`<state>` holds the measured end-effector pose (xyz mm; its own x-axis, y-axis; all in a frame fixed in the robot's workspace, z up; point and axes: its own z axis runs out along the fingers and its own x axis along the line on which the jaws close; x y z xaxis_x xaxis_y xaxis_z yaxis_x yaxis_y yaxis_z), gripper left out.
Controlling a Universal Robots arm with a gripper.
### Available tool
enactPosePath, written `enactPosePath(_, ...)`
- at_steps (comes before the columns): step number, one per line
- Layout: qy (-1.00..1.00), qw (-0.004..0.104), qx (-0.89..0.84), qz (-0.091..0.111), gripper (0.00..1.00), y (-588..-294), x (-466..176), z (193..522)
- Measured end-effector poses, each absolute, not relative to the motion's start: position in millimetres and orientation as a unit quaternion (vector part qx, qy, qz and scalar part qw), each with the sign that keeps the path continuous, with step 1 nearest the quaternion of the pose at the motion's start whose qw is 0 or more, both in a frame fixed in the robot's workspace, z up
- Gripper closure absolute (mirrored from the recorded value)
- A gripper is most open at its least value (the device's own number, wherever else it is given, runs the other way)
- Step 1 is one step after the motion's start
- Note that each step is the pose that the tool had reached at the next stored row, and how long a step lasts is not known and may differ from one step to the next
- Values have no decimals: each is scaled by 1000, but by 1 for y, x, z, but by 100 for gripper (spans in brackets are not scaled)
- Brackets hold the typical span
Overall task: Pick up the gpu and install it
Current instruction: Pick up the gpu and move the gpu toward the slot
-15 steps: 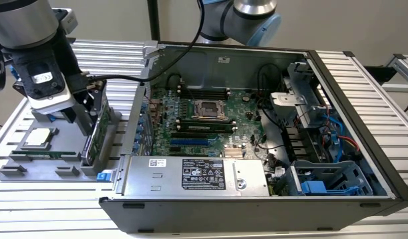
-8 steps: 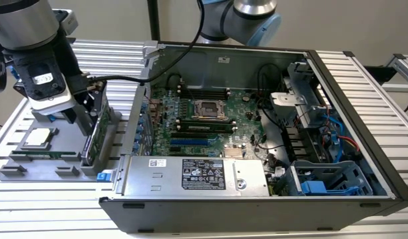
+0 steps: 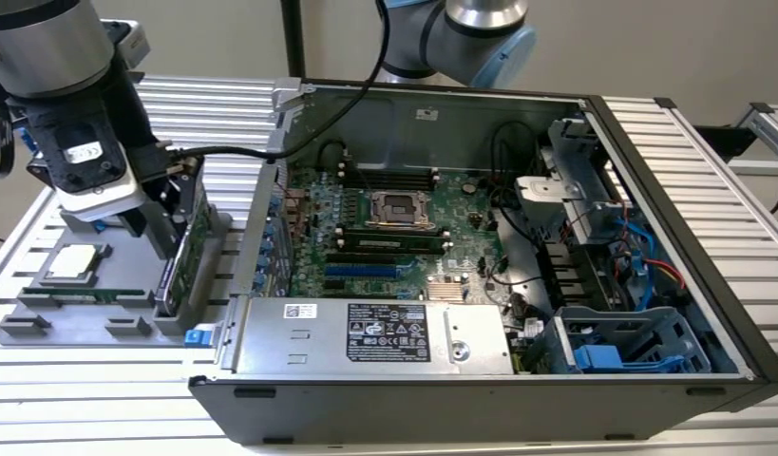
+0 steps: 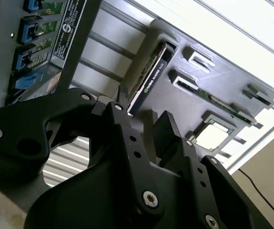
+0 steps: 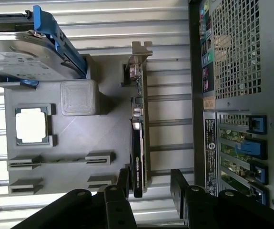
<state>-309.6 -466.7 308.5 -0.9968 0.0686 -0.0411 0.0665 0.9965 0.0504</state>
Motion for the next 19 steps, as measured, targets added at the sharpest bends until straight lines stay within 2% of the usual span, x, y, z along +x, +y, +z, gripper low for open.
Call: enactPosePath(19,999,21,34,25,0,-467,-310,305)
